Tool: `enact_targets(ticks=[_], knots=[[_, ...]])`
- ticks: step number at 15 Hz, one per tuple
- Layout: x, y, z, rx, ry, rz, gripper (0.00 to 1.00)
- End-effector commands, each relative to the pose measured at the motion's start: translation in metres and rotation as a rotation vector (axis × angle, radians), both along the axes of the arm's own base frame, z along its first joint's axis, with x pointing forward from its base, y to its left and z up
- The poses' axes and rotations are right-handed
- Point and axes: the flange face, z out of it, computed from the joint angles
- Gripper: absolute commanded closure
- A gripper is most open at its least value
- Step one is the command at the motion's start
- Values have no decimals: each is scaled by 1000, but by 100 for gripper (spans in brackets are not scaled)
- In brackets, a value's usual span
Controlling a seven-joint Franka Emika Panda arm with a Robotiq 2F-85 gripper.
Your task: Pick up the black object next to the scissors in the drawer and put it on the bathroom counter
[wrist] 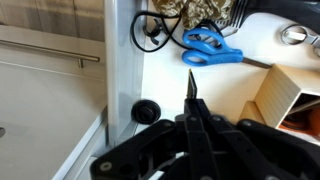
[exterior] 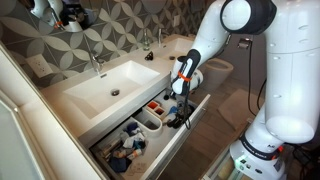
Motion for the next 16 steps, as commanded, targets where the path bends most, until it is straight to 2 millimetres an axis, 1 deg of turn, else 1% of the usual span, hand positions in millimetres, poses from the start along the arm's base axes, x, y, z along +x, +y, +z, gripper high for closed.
enact_targets(ticks=[1, 5, 8, 10, 11, 12, 13, 14, 15, 16], knots=[[-15, -1, 50, 36, 46, -24, 99], [-22, 0, 109, 109, 87, -45, 99], [-20, -8, 157, 193, 83, -97, 99], [-22, -15, 187, 252, 52, -118, 99], [-23, -18, 199, 274, 32, -131, 99], [-25, -21, 212, 318, -28, -133, 99], [-17, -16, 190, 255, 21, -135, 97], [-18, -19, 202, 277, -8, -136, 97], [-20, -21, 210, 288, -24, -137, 97], [-21, -22, 212, 294, -30, -138, 97]])
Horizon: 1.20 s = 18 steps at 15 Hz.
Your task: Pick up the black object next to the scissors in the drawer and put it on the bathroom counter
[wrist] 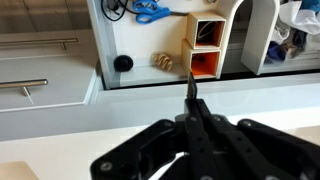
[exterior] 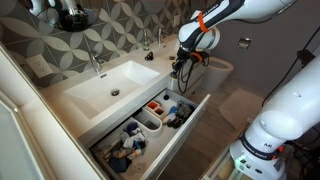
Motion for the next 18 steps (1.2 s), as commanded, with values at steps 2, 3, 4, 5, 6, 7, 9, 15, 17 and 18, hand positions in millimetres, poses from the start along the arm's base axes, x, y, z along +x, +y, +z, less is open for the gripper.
enact_targets(ticks=[2, 3, 4, 5, 6, 7, 9, 15, 17, 18], knots=[[-1, 1, 0, 1, 2, 0, 97], [-1, 1, 0, 1, 2, 0, 97], [-1, 1, 0, 1, 2, 0, 97], [-1, 1, 0, 1, 2, 1, 99], [2, 1, 0, -2, -12, -11, 99], [7, -5, 2, 1, -19, -39, 99], [19, -18, 6, 10, -60, -107, 99], [68, -39, 7, 129, -120, -302, 99], [87, -43, 2, 186, -135, -373, 99], [97, -46, -3, 213, -146, -410, 99]])
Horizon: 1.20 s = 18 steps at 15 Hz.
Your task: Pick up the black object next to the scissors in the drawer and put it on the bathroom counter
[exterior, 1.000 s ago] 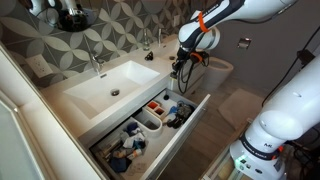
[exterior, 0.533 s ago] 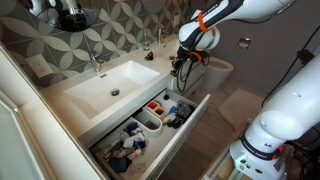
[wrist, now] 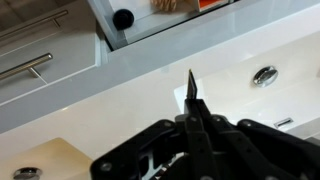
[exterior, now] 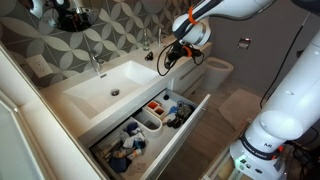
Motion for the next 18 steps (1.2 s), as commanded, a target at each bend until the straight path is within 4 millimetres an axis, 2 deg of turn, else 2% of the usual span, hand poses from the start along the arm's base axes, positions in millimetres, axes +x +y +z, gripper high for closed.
enact_targets(ticks=[1, 5, 9, 16, 18], knots=[[44, -8, -14, 95, -47, -134, 99], [73, -22, -34, 175, -108, -251, 99], [92, -34, -58, 221, -137, -341, 99], [108, -55, -84, 247, -145, -414, 99], [110, -60, -87, 254, -148, -423, 94]])
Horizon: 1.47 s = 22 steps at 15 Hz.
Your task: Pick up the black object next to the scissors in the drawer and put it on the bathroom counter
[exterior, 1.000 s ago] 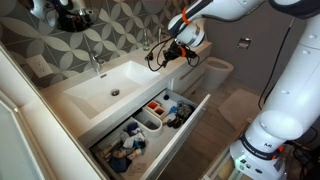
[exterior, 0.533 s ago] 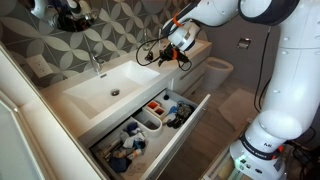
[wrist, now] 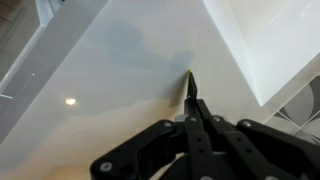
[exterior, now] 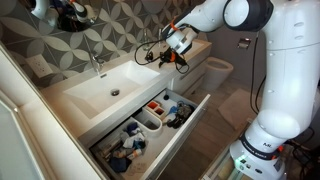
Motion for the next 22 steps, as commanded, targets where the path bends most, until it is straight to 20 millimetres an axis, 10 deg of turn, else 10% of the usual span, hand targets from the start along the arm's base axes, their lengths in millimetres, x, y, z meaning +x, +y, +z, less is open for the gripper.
enact_targets(ticks=[1, 12, 22], knots=[[10, -9, -3, 15, -33, -22, 91], [1, -12, 8, -99, 8, 30, 6], [-53, -4, 119, -402, 269, 413, 0]])
